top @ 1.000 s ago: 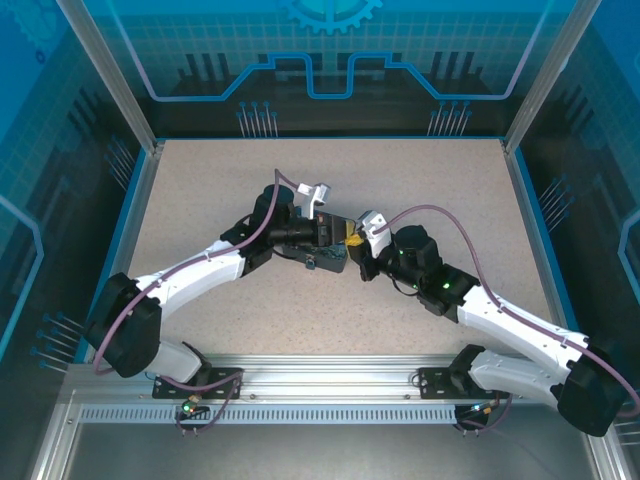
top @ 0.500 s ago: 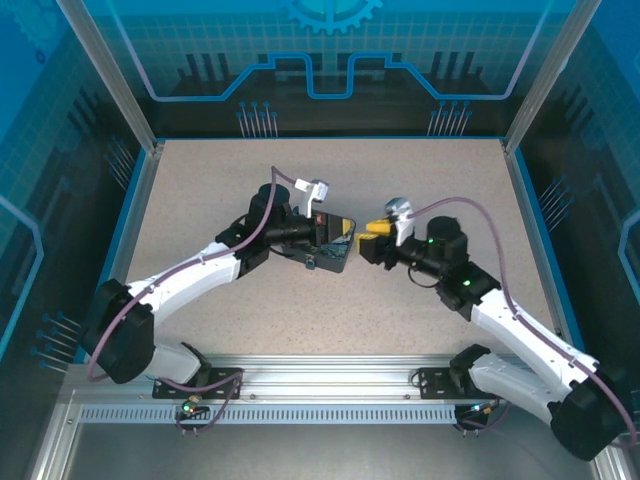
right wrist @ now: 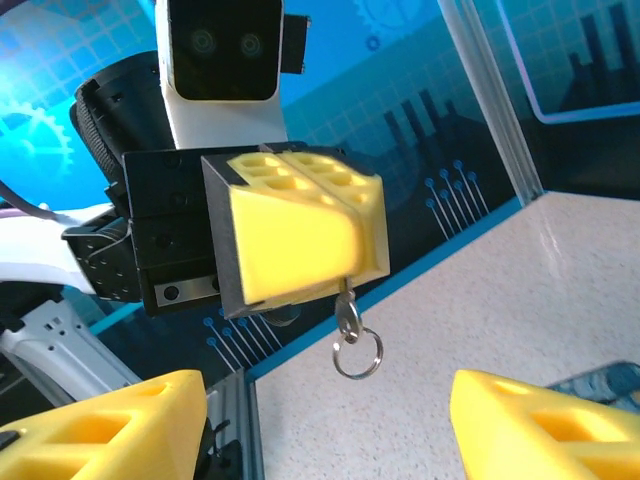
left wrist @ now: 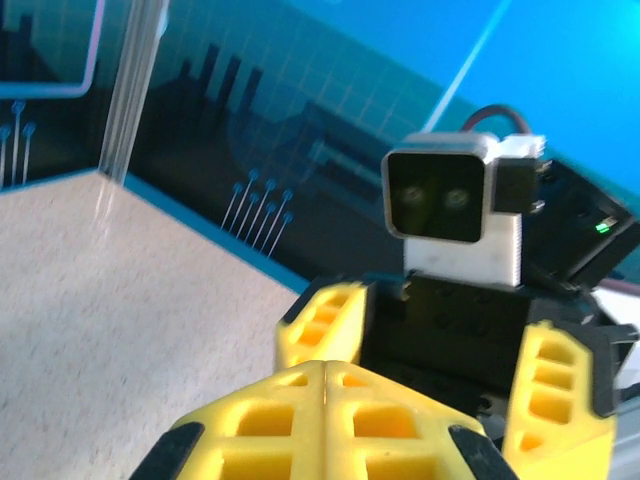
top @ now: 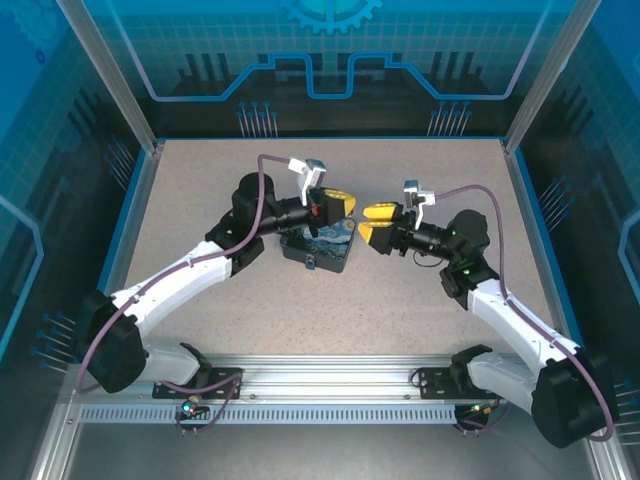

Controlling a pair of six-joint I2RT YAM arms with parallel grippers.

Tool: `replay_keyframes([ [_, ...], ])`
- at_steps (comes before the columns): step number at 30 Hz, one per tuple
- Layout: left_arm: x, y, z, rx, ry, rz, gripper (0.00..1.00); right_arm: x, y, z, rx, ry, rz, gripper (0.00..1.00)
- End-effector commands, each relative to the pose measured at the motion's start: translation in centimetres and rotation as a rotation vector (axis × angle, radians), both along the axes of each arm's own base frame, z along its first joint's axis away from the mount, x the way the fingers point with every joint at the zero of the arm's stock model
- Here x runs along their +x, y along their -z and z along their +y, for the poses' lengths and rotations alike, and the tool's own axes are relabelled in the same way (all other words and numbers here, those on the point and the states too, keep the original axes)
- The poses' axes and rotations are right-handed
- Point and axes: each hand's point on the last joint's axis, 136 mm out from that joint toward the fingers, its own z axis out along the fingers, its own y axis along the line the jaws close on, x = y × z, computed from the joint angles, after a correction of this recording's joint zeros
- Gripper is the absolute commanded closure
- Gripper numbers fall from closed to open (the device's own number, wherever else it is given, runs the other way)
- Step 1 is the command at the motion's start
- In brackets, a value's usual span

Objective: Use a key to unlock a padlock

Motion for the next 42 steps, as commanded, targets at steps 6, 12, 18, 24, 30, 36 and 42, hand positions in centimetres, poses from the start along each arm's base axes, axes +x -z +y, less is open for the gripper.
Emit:
replay_keyframes([
  [6, -2.2, -6.7, -0.1, -0.135, 0.094, -0.171, 1.00, -1.1, -5.0, 0.8, 0.076, -0.059, -0.144, 0.41],
  [12, -2.2, -7.0, -0.2, -0.138, 0.095, -0.176, 1.00, -1.1, -6.3, 1.3, 0.085, -0.061, -0.178, 0.48],
  [18, -2.2, -7.0, -0.1, -0.138, 0.093, -0.172, 1.00, -0.8, -6.6, 1.8, 0.081, -0.068, -0.178, 0.59],
  [24, -2.0, -6.8, -0.2, -0.136, 0.090, -0.166, 1.00, -0.6, -6.2, 2.2, 0.075, -0.071, -0.162, 0.68],
  [30, -2.0, -6.8, -0.2, -0.135, 0.089, -0.164, 1.00, -0.2, -6.0, 2.4, 0.079, -0.061, -0.146, 0.81],
  [36, -2.0, -6.8, -0.1, -0.135, 0.082, -0.170, 1.00, -0.1, -5.8, 2.2, 0.078, -0.042, -0.140, 0.92],
  [42, -2.0, -6.6, 0.0, -0.132, 0.075, -0.168, 1.00, -0.2, -5.8, 1.6, 0.079, -0.014, -0.151, 1.00],
])
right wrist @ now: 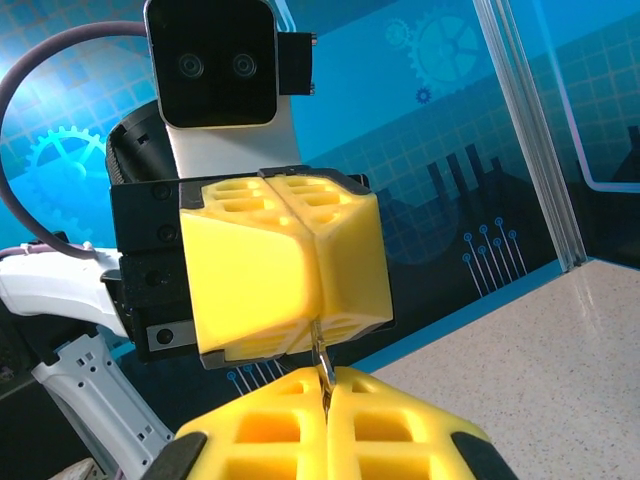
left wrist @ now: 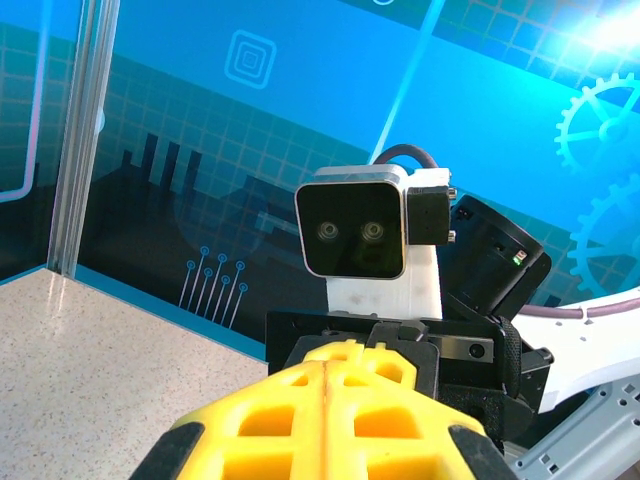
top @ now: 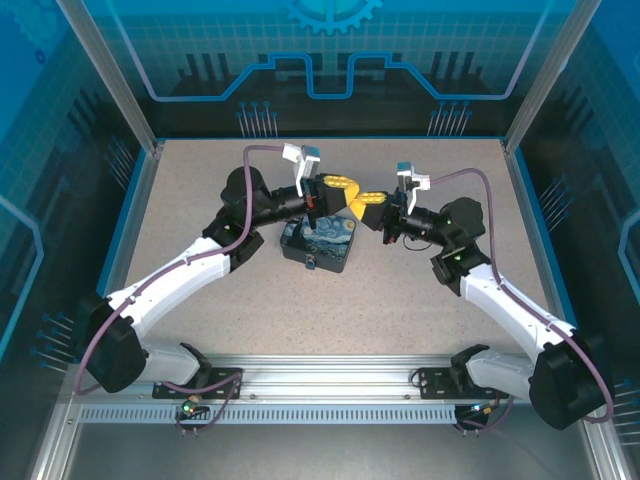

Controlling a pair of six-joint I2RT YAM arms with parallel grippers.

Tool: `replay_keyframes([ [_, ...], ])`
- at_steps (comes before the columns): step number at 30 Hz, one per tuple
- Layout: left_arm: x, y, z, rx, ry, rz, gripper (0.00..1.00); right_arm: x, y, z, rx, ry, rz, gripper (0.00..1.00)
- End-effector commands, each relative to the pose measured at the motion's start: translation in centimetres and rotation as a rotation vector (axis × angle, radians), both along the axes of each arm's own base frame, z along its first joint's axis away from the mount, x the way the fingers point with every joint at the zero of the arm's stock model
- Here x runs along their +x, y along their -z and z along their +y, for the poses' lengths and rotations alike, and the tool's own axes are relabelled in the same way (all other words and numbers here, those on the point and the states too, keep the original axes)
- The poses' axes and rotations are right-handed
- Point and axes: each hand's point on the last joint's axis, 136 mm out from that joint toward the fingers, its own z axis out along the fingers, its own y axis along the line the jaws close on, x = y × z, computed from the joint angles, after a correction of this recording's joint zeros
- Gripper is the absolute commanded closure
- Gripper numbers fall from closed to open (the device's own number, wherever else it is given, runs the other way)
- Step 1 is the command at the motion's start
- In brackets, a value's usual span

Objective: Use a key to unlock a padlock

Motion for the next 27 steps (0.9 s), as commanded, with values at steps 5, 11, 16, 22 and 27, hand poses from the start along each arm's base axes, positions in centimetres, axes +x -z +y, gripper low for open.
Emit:
replay_keyframes([
  [5, -0.6, -1.9, 0.3, -0.031, -0.001, -0.049, 0.80, -0.7, -0.7, -0.7, -0.030, 0.049, -0.053, 1.00],
  [11, 0.1, -2.8, 2.7, -0.060, -0.074, -0.044, 0.48, 0.2, 2.3, -1.3, -0.182, 0.135, 0.015, 1.00],
  [16, 2.3, -1.6, 6.8, -0.055, -0.206, 0.058, 0.40, 1.6, 6.8, -2.9, -0.377, 0.263, 0.133, 1.00],
  [22, 2.6, 5.4, 10.8, 0.093, -0.372, 0.191, 0.31, 2.6, 12.3, -3.6, -0.530, 0.334, 0.277, 1.00],
  [27, 0.8, 13.2, 12.8, 0.228, -0.448, 0.300, 0.22, 3.5, 16.0, -1.2, -0.538, 0.301, 0.388, 1.00],
])
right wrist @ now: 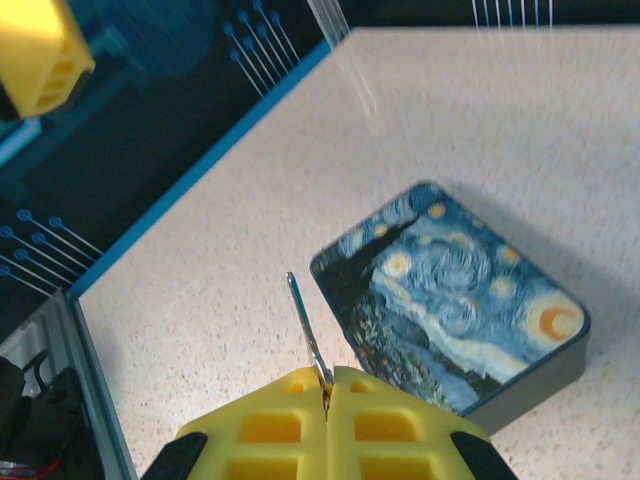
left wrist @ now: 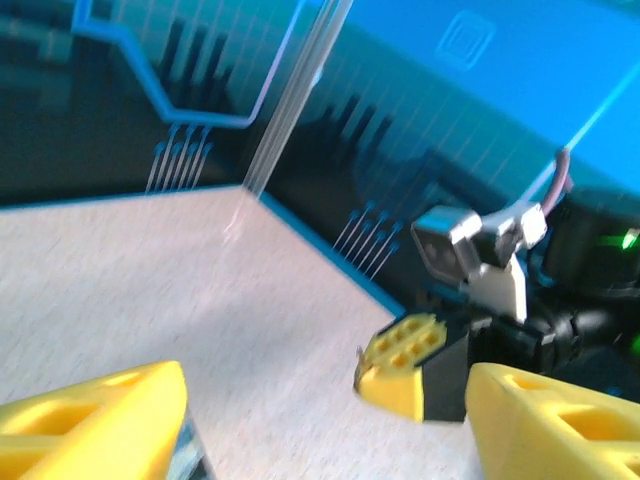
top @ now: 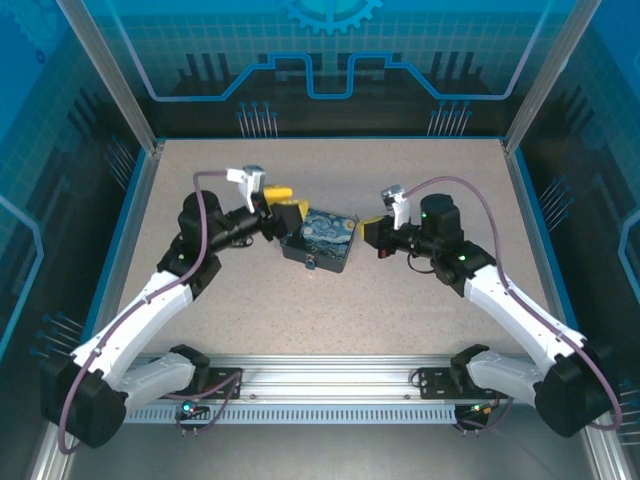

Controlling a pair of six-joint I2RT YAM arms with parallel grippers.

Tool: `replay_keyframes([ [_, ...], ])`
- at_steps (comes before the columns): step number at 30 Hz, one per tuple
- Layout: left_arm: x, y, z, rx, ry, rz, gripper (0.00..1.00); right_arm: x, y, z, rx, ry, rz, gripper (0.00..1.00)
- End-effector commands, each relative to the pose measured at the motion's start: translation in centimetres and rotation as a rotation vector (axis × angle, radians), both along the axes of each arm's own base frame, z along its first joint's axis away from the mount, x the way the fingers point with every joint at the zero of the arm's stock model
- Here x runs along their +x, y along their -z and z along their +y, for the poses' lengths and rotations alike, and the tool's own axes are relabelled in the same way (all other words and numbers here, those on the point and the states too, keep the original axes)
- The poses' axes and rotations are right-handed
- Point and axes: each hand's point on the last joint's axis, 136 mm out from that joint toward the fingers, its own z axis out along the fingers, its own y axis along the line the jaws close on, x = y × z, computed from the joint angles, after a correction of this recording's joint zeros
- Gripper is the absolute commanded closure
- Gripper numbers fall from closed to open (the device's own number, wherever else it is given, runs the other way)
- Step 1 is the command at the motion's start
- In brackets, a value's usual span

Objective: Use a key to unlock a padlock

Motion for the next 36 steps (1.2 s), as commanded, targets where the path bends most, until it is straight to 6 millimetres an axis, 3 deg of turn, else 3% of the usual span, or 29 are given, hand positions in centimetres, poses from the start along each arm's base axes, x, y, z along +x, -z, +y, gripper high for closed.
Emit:
replay_keyframes([
  [1, -0.9, 6.6, 1.7, 0.113, -0.072, 0.121, 0.21, 0.6, 3.0, 1.5, -0.015, 0.017, 0.089, 1.00],
  [7, -2.7, 13.8, 1.4, 0.162, -0.054, 0.231, 0.16, 3.0, 5.9, 5.4, 0.065, 0.005, 0.195, 1.00],
  [14, -2.5, 18.8, -0.4, 0.228, -0.014, 0.229, 0.12, 6.5, 7.5, 7.5, 0.068, 0.030, 0.245, 1.00],
  [26, -1.1, 24.8, 0.3, 0.497, -0.124, 0.202, 0.16, 8.9, 10.0, 7.8, -0.001, 0.115, 0.328, 1.00],
  [31, -0.6, 26.3, 0.1, 0.605, -0.189, 0.183, 0.16, 9.0, 11.0, 7.9, -0.006, 0.132, 0.353, 1.00],
  [36, 0.0, 27.0, -0.4, 0.608, -0.209, 0.187, 0.17, 9.0, 12.1, 7.9, -0.021, 0.139, 0.380, 1.00],
])
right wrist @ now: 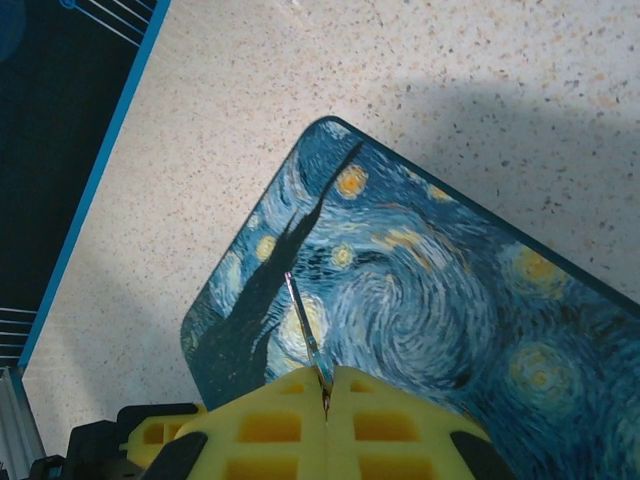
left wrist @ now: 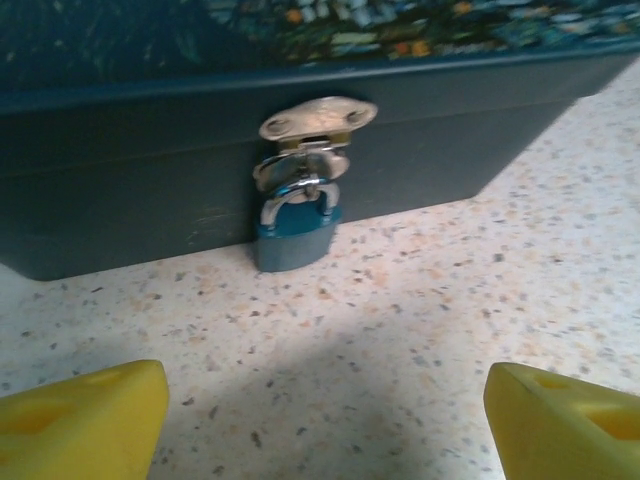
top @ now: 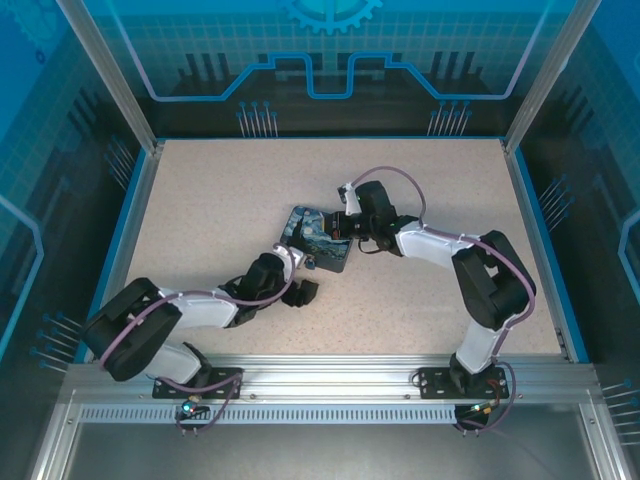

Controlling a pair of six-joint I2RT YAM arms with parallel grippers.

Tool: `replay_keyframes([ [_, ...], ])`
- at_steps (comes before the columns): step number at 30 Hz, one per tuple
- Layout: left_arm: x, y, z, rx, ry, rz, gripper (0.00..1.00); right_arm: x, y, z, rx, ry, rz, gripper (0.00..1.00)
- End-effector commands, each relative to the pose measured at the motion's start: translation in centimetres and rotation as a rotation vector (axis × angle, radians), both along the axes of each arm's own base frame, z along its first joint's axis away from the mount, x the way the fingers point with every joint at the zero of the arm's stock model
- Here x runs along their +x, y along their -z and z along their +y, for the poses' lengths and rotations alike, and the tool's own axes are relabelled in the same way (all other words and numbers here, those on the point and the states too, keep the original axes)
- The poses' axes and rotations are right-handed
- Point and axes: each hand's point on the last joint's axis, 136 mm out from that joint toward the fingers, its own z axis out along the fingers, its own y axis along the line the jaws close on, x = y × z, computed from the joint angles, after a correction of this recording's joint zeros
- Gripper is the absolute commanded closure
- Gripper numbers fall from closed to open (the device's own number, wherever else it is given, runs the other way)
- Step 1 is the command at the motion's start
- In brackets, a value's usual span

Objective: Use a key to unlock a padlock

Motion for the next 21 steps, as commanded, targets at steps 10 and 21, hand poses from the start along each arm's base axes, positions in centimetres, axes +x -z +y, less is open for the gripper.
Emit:
replay_keyframes([
  [10, 2.0, -1.2, -2.8, -0.166, 0.052, -0.025, 0.24, -0.2, 1.4, 0.5, -0.022, -0.003, 0.026, 1.00],
  [21, 3.4, -0.4, -2.8, -0.215, 0.055, 0.017, 0.21, -0.4, 2.4, 0.0, -0.080, 0.005, 0.059, 1.00],
])
